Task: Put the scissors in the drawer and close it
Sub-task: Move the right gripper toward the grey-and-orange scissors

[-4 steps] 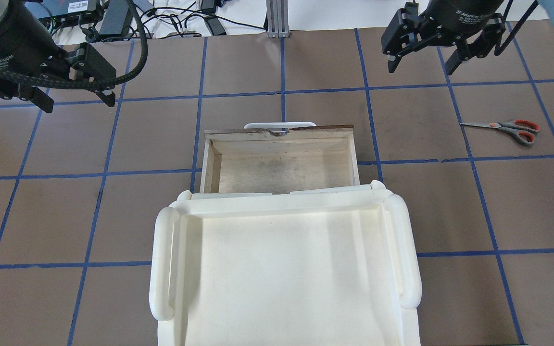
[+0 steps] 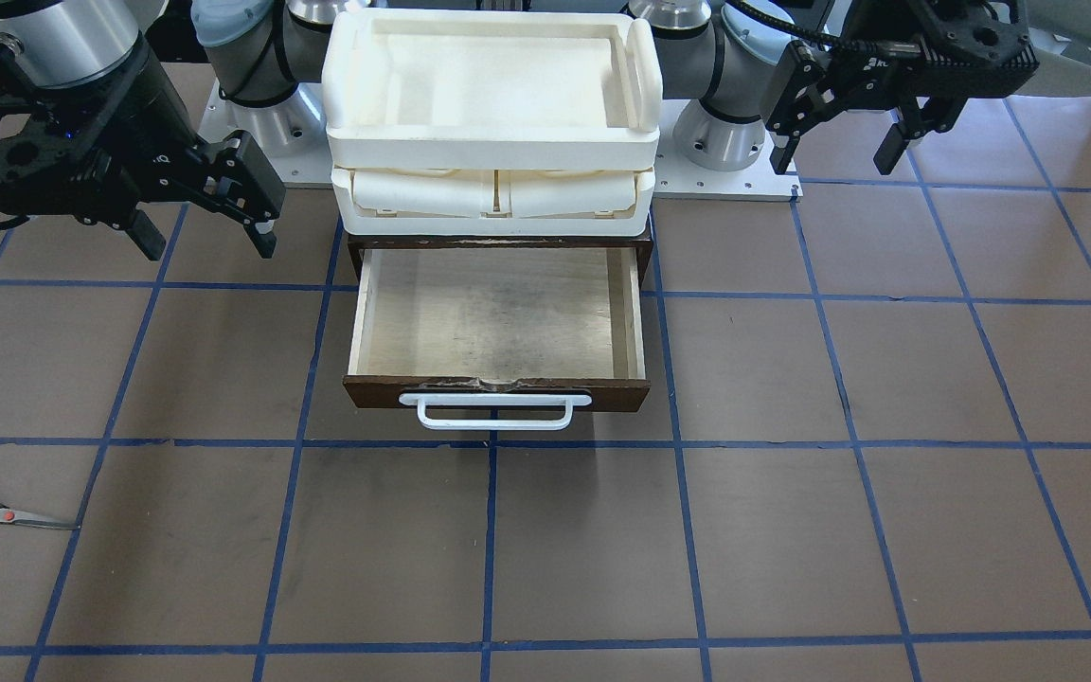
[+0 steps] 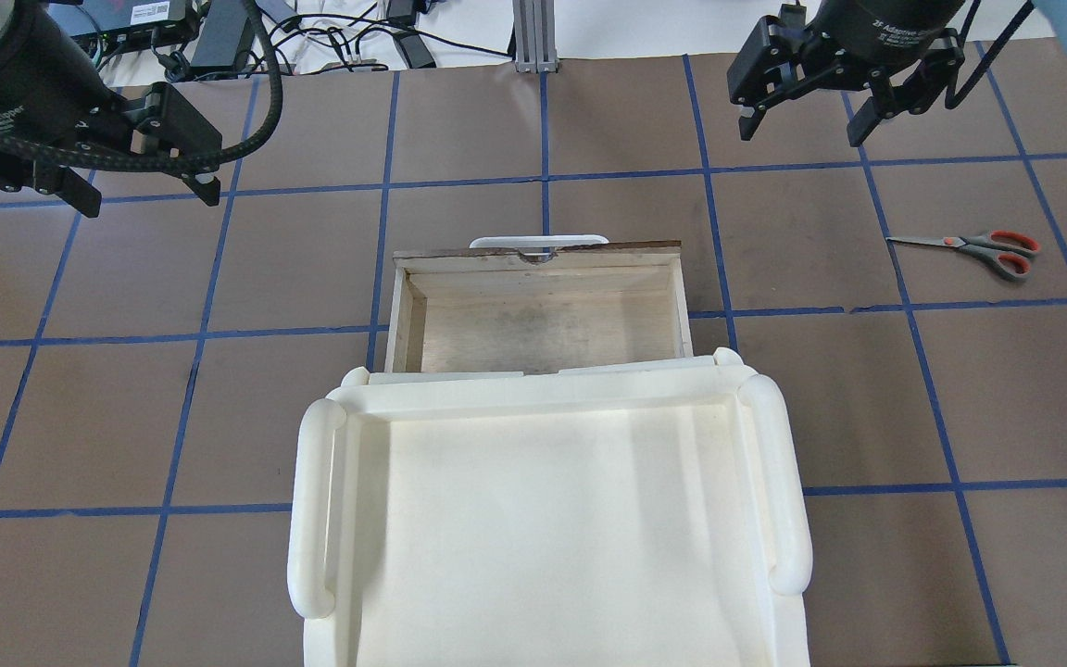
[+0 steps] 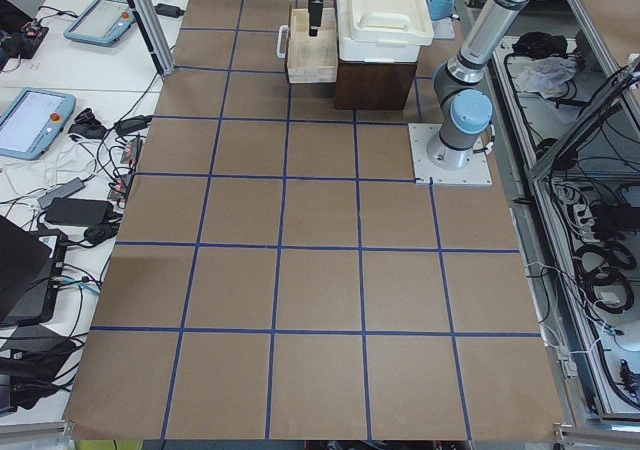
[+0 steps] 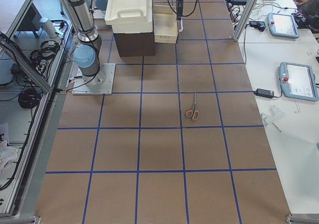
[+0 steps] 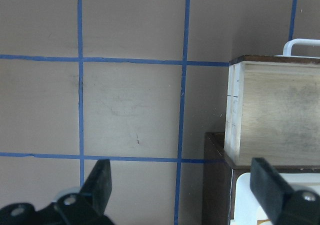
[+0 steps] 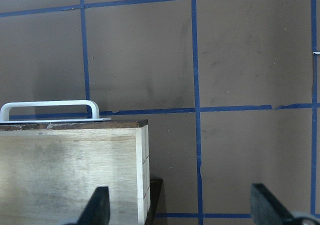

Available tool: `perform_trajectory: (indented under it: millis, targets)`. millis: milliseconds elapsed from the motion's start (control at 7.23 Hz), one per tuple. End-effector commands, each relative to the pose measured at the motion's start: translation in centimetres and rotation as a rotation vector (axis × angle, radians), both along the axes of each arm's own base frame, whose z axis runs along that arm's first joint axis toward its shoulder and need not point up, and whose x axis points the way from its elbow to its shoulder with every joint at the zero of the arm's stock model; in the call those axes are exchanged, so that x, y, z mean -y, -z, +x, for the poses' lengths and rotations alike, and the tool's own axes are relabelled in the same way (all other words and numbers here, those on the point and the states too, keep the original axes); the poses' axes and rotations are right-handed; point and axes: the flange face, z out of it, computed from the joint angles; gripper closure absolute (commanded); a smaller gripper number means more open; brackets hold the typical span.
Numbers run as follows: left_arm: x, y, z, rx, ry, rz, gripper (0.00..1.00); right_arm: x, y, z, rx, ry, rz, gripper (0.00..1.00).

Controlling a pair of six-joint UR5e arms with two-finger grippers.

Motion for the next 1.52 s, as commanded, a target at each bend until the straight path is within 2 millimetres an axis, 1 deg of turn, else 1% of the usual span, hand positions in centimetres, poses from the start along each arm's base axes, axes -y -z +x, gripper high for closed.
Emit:
perform_trajectory:
  millis: [0, 138, 277, 415, 553, 692, 830, 969, 1107, 1245, 1384]
  targets:
    - [-0.1, -0.1, 0.0, 0.003, 0.0, 0.001, 0.0, 0.2, 0.5, -0.9, -0.091, 0.0, 0.011, 0.0]
    - [0.1, 0.2, -0.2, -0.003, -0.003, 0.005, 0.0, 0.3, 0.7, -1.3, -0.121, 0.001, 0.014, 0.0]
    - [0.0, 0.2, -0.1, -0.001, -0.003, 0.005, 0.0, 1.1, 1.6, -2.5, -0.131, -0.016, 0.031, 0.0]
    - [-0.1, 0.1, -0.1, -0.001, -0.002, 0.003, 0.0, 3.1, 3.7, -5.9, -0.117, -0.039, 0.065, 0.0]
    - [-0.1, 0.0, -0.1, -0.001, -0.003, 0.002, 0.0, 4.0, 4.4, -10.4, -0.124, -0.034, 0.083, 0.0]
    - [-0.1, 0.1, 0.0, 0.001, -0.002, 0.004, 0.0, 5.1, 6.0, -13.0, -0.119, -0.134, 0.1, 0.0]
    - [0.0, 0.0, 0.1, 0.0, -0.005, 0.002, 0.0, 6.3, 8.0, -16.4, -0.116, -0.232, 0.112, 0.0]
    - [-0.1, 0.1, 0.1, 0.0, -0.003, 0.003, 0.0, 7.9, 10.1, -20.5, -0.121, -0.342, 0.097, 0.0]
    - [0.0, 0.0, 0.1, 0.0, -0.003, 0.002, 0.0, 9.5, 12.5, -23.6, -0.143, -0.475, 0.076, 0.0]
    - [-0.1, 0.0, 0.1, 0.001, -0.003, 0.002, 0.0, 10.4, 14.7, -27.3, -0.187, -0.584, 0.078, 0.0]
    - [0.0, 0.0, 0.1, 0.0, -0.005, 0.002, 0.0, 10.9, 16.5, -29.2, -0.174, -0.626, 0.08, 0.0]
